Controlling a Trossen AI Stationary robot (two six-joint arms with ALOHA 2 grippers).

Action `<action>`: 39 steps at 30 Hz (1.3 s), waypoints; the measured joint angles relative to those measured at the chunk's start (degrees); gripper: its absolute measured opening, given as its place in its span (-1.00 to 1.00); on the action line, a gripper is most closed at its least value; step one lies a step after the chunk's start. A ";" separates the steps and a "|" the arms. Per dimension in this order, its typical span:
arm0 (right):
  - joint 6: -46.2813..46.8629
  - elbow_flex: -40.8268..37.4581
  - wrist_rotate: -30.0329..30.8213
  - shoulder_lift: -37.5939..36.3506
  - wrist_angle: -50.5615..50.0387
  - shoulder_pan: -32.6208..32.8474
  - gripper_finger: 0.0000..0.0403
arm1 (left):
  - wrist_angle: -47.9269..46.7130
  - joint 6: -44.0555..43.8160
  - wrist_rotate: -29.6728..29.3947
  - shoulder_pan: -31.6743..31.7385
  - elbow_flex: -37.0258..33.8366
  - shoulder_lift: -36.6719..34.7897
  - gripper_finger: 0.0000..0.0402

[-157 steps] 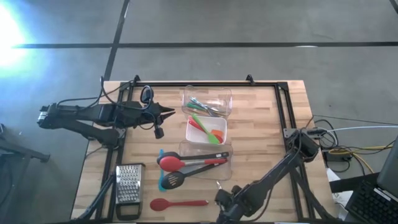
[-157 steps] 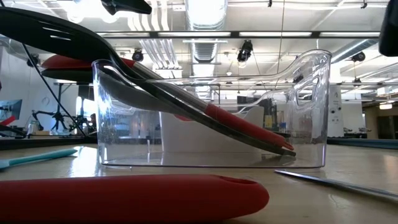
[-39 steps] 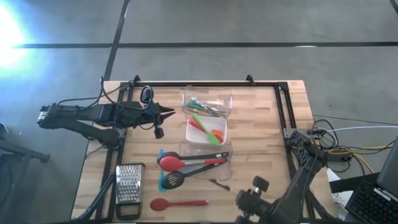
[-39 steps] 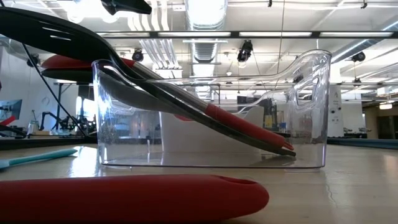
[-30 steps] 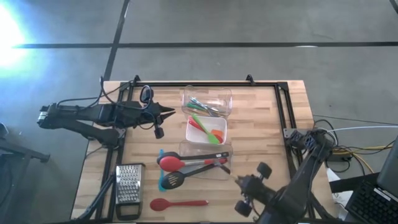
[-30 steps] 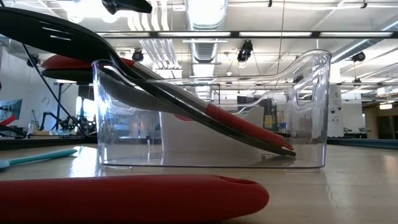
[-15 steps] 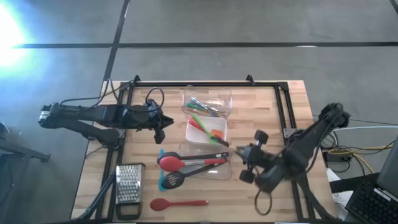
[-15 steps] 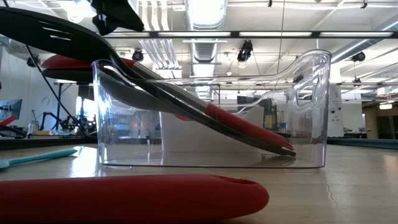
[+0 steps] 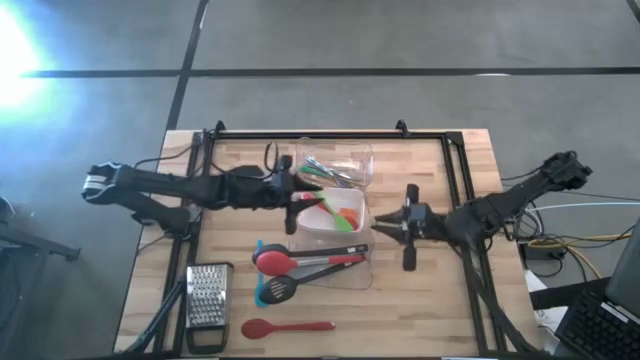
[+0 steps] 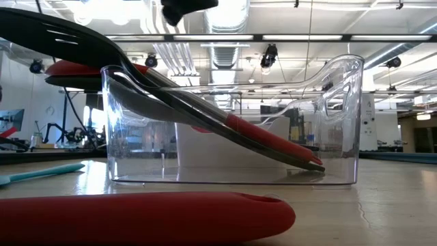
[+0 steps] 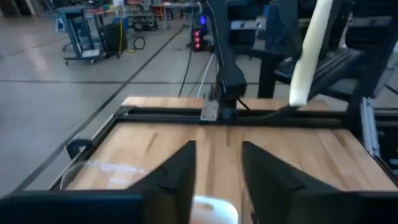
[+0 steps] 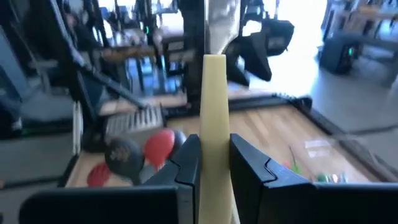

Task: Pick & Place Kitchen Items
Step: Put the yellow knife into the top transparent bin

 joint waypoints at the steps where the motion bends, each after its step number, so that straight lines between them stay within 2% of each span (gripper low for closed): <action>1: -1.18 -1.29 -1.11 -0.41 3.18 -1.16 -0.77 | 0.73 0.08 0.26 0.44 0.82 1.28 -0.27; 6: -3.93 -5.68 -2.63 0.13 11.44 -5.72 -0.77 | 1.35 2.18 1.45 2.81 5.17 5.67 0.15; 10: -3.65 -5.80 -5.26 2.23 12.31 -8.75 -0.77 | 2.30 4.02 8.10 4.11 8.54 7.47 0.29; 17: -6.14 -1.99 -6.37 5.79 15.21 -11.98 -0.77 | 6.12 7.16 18.66 4.88 10.79 8.62 0.29; 22: -9.80 1.04 -8.58 9.15 16.67 -13.26 -0.77 | 8.69 8.01 21.38 6.19 10.76 9.14 0.29; 25: -11.15 3.02 -8.59 11.32 16.77 -14.11 -0.77 | 11.50 6.85 24.98 7.41 10.70 9.50 0.29; 32: -13.25 7.43 -9.96 15.22 16.27 -15.44 -0.77 | 11.53 6.14 31.08 9.39 10.66 9.65 0.28; 39: -13.31 7.38 -9.96 14.60 16.31 -15.66 -0.77 | 11.54 6.20 33.78 9.53 10.64 9.61 0.13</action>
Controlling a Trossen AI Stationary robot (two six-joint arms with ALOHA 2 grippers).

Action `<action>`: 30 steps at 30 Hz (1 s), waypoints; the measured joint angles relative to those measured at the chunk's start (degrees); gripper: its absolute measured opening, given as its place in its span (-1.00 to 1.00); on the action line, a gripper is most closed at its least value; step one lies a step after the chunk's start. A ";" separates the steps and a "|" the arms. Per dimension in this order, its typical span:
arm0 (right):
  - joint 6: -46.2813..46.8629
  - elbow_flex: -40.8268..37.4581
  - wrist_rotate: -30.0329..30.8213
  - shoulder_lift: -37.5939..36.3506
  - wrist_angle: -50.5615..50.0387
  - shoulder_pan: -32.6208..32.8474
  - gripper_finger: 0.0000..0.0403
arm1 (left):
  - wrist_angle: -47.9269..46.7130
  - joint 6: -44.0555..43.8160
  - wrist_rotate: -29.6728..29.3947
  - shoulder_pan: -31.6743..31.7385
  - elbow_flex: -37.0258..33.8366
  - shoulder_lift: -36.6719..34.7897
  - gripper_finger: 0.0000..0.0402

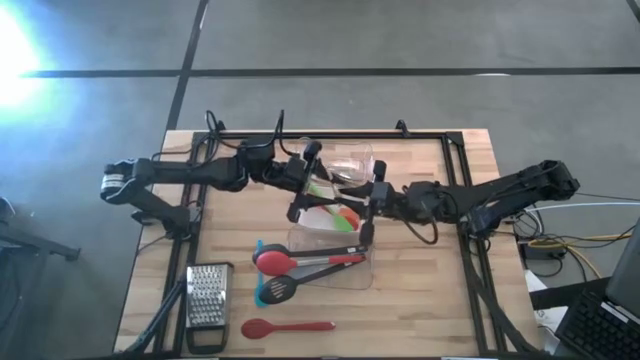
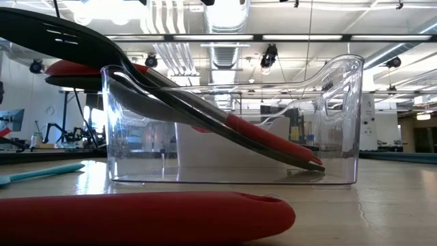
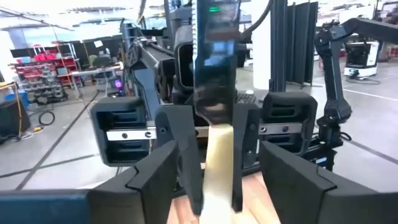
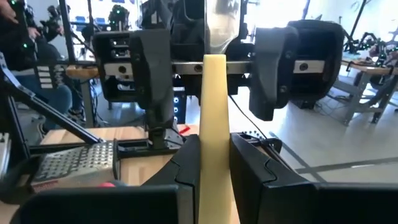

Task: Pick & Place Kitchen Items
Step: Put the yellow knife into the top transparent bin

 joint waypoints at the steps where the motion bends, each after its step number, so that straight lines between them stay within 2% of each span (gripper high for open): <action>1: 0.25 -0.16 0.00 -0.27 0.06 0.00 -0.77 | 0.16 0.09 0.02 0.00 0.02 -0.02 0.10; 13: 0.71 -0.58 -0.17 -0.47 0.00 0.00 -0.77 | 2.63 0.55 0.07 0.00 0.00 0.30 -0.41; 19: 0.69 -0.58 -1.03 -0.47 0.10 0.00 -0.77 | 2.51 0.91 0.28 -0.02 -0.03 0.54 -0.75; 23: 0.66 -0.58 -1.05 -0.47 -0.02 0.01 -0.77 | 1.86 1.72 0.24 0.03 0.08 0.49 -0.75; 28: 0.71 -0.62 -1.05 -0.47 -0.09 0.04 -0.77 | -3.51 2.62 0.00 0.09 2.19 0.41 -0.75; 30: 0.73 -0.60 -1.01 -0.47 -0.14 0.33 -0.71 | -6.28 3.19 -0.26 0.07 3.40 0.41 -0.75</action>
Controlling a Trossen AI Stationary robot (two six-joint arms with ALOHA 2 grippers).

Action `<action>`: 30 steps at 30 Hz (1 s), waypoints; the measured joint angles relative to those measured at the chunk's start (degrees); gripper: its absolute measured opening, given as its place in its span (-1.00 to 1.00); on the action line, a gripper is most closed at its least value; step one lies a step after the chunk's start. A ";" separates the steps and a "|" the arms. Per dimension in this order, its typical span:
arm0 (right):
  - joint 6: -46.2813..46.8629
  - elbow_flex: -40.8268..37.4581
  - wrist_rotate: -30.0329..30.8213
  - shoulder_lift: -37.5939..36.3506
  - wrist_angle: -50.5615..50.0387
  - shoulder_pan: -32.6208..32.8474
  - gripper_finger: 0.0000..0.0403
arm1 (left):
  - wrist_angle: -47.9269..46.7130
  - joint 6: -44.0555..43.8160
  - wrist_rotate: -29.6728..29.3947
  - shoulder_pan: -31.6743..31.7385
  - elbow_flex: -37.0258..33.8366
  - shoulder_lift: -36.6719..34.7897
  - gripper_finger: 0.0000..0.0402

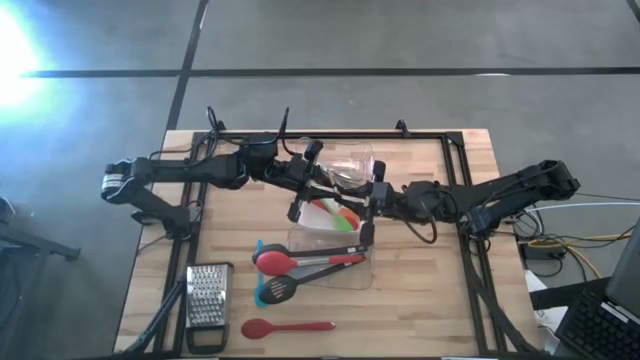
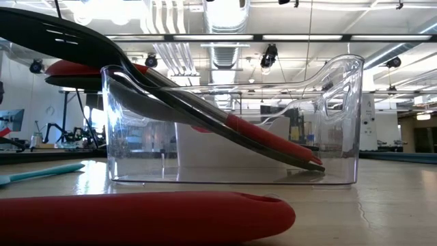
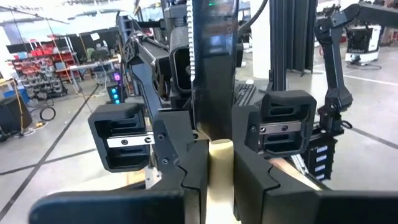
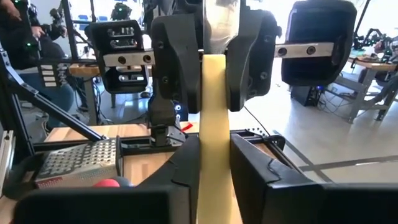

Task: Pick & Place Kitchen Items
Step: Put the yellow knife into the top transparent bin

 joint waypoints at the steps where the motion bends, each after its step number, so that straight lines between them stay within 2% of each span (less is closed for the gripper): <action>1: 0.15 0.10 0.00 0.00 -0.06 0.06 -0.65 | -1.44 0.44 -0.04 0.00 0.66 0.00 -0.75; 7: 0.35 2.00 -0.02 -0.46 -2.58 1.44 -0.26 | -14.88 4.34 -2.54 -0.04 5.72 -0.17 -0.75; 12: 3.27 6.40 -0.29 -1.39 -13.53 2.61 -0.13 | -32.02 8.65 -9.85 0.15 12.07 0.13 -0.75; 16: 8.37 11.27 -0.19 -1.07 -29.83 2.98 -0.12 | -46.01 12.01 -16.96 0.11 18.05 0.41 -0.75; 20: 15.14 16.10 -0.08 -1.25 -44.49 3.19 -0.15 | -56.57 13.56 -21.26 0.92 22.09 1.95 -0.75; 25: 21.22 18.98 1.41 -1.48 -58.20 3.45 -0.22 | -62.50 16.64 -24.54 2.86 23.90 4.71 -0.75; 30: 28.40 19.55 10.10 -4.17 -68.79 4.10 -0.33 | -64.87 20.68 -24.99 5.66 25.11 10.07 -0.75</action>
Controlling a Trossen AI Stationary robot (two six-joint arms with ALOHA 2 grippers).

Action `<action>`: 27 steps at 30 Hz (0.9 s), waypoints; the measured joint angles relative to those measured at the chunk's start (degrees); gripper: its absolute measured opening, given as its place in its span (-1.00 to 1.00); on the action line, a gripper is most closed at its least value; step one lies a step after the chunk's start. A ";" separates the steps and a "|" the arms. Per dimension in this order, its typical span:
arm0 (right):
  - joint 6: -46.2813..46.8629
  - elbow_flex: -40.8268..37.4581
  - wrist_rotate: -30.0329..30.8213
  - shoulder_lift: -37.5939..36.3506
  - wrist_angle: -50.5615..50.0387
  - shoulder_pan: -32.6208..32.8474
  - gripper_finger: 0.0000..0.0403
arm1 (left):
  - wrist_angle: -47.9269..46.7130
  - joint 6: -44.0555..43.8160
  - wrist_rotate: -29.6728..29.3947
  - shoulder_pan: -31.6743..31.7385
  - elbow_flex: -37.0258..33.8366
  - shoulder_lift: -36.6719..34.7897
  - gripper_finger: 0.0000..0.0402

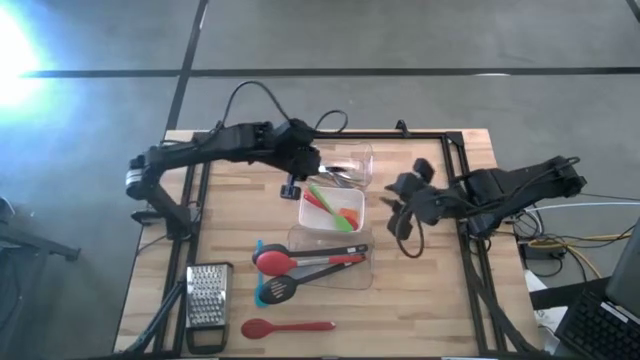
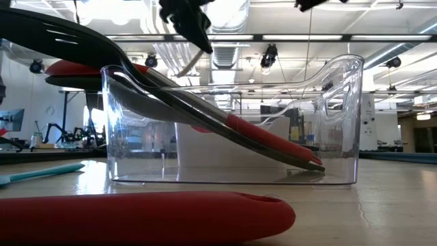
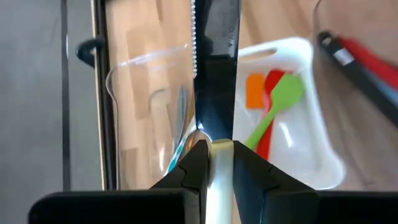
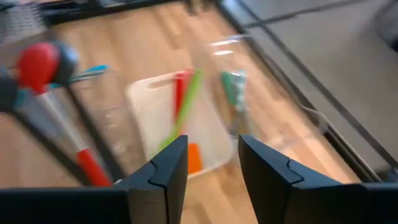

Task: Pick & Place Kitchen Items
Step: Put the yellow knife into the top transparent bin

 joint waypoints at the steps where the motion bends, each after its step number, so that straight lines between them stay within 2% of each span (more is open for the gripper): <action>1: 1.45 -0.46 1.12 -0.72 -1.09 0.08 -0.35 | -0.32 0.77 -0.07 0.56 0.64 1.16 -0.75; 4: 4.23 -1.89 3.42 -3.30 -2.53 0.12 -0.41 | -0.97 3.50 -2.63 2.05 3.21 5.17 -0.75; 7: 4.66 -3.07 3.52 -5.78 -3.10 0.16 -0.45 | -2.76 7.09 -7.53 3.34 6.92 9.77 -0.75; 9: 4.68 -3.64 3.54 -7.16 -3.07 0.15 -0.48 | -4.58 8.53 -8.78 4.30 10.31 12.87 -0.75; 15: 4.61 -6.73 6.49 -11.75 -3.42 0.14 -0.54 | -10.35 12.09 -8.87 6.87 19.78 21.86 -0.75; 20: 4.82 -9.76 6.67 -15.12 -3.15 0.12 -0.58 | -13.62 14.48 -8.90 7.91 26.47 28.13 -0.75; 27: 7.24 -14.52 6.41 -19.27 -3.05 0.12 -0.61 | -14.40 21.63 -8.85 8.09 29.71 33.47 -0.75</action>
